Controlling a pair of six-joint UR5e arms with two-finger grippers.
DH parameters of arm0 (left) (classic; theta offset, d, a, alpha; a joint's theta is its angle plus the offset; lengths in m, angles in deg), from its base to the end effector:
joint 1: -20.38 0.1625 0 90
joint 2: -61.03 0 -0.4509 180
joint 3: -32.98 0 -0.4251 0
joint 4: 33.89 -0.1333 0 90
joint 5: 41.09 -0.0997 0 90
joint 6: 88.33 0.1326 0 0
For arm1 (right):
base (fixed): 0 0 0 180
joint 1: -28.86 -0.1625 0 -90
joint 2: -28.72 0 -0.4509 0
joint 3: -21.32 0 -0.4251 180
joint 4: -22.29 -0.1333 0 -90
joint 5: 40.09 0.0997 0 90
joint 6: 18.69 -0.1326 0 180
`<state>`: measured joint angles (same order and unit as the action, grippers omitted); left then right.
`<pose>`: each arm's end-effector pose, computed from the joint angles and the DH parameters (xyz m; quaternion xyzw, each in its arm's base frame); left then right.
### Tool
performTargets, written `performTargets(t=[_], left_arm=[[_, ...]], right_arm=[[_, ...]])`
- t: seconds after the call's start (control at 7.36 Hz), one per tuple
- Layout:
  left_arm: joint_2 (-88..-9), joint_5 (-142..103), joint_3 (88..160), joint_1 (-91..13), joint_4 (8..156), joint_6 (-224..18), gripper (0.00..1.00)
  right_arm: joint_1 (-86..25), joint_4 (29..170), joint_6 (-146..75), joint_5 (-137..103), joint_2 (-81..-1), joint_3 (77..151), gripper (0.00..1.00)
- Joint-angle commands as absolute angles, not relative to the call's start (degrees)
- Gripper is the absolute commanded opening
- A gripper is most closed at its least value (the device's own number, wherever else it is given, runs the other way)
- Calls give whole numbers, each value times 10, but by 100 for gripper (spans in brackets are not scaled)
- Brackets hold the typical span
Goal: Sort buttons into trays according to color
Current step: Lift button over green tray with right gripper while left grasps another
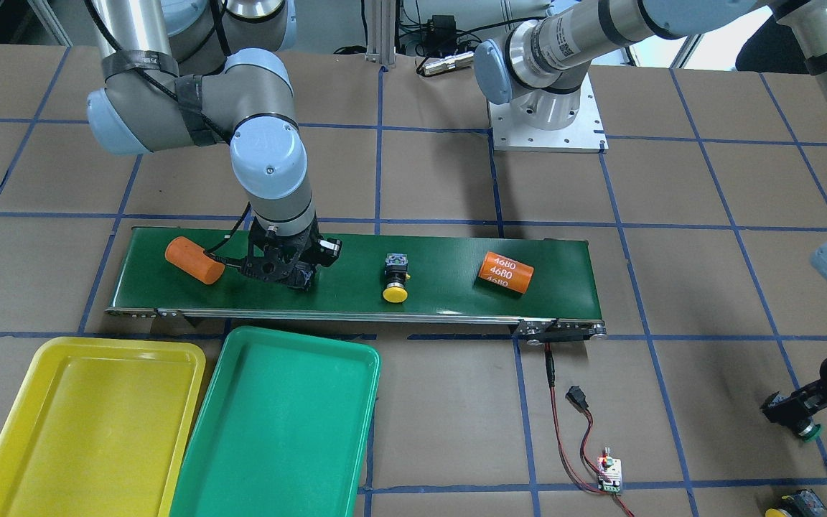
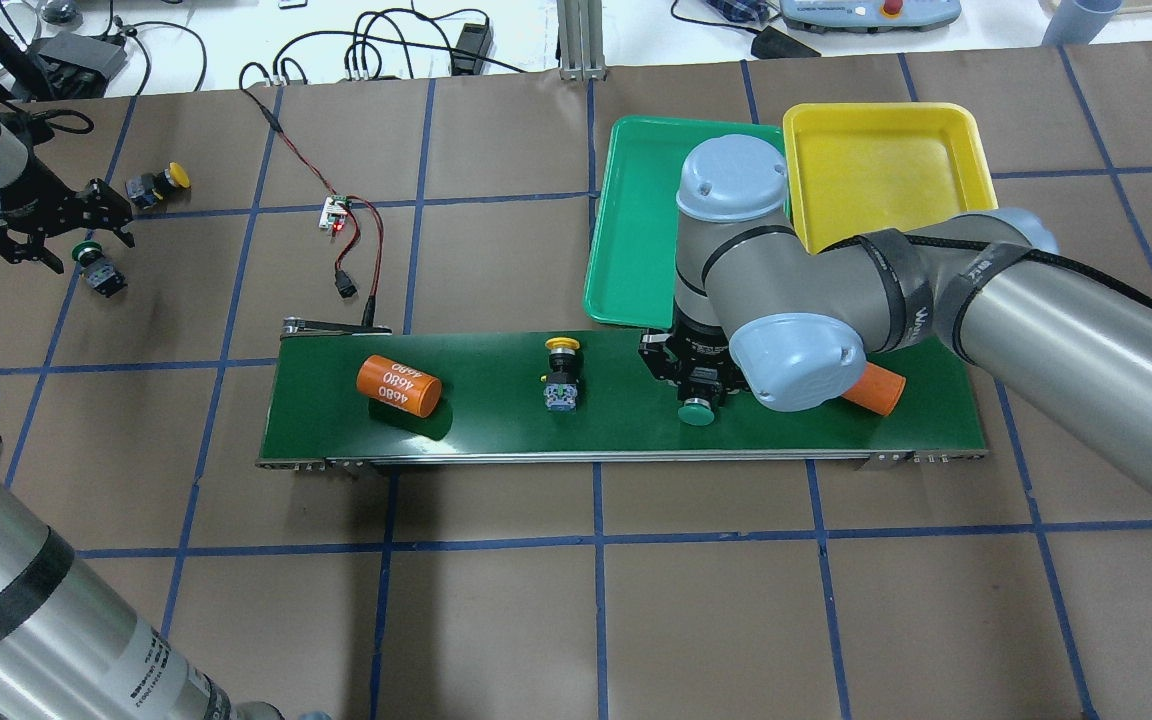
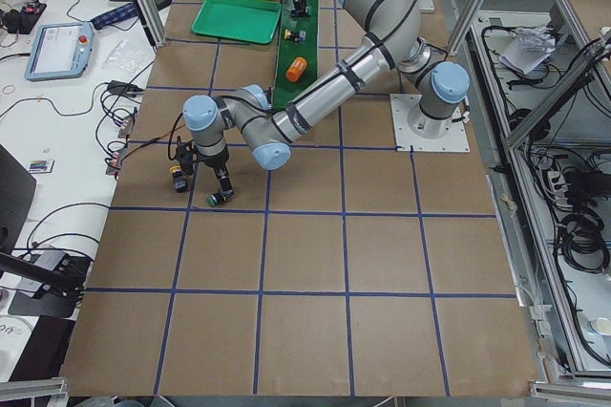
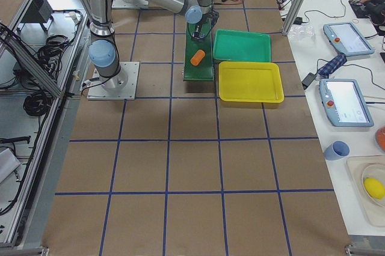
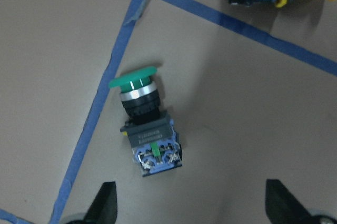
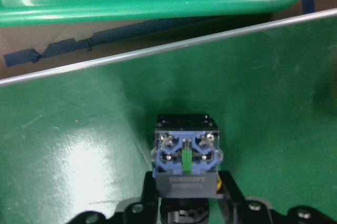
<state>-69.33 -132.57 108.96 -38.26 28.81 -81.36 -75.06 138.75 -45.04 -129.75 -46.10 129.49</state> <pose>0.2924 -0.7293 0.1866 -0.2113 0.9773 -0.0037 0.0149 0.2640 -0.5076 0.2204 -0.1082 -0.9923 -0.0574 0.0179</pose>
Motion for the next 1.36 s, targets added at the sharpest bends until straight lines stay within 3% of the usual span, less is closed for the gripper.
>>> performTargets(t=[0.0,0.14,0.27,0.54,0.68,0.82,1.22], left_arm=[[-720,-1324,1081,-378,291,-813,100],[-726,-1324,1080,-376,291,-813,97],[-727,-1325,1079,-375,293,-812,85],[-730,-1326,1072,-375,293,-798,26],[-729,-1325,1069,-377,297,-801,3],[-714,-1328,1071,-385,308,-806,0],[-617,-1328,1111,-459,433,-885,0]], right_arm=[[-749,1389,-450,-1297,-468,1272,0],[-748,1382,-448,-1298,-469,1231,0],[-737,1383,-438,-1321,-457,1190,0],[-701,1416,-350,-1348,-420,1154,0],[-684,1444,-327,-1345,-403,1153,0],[-678,1490,-328,-1339,-372,1151,3],[-679,1545,-334,-1339,-316,1151,37]])
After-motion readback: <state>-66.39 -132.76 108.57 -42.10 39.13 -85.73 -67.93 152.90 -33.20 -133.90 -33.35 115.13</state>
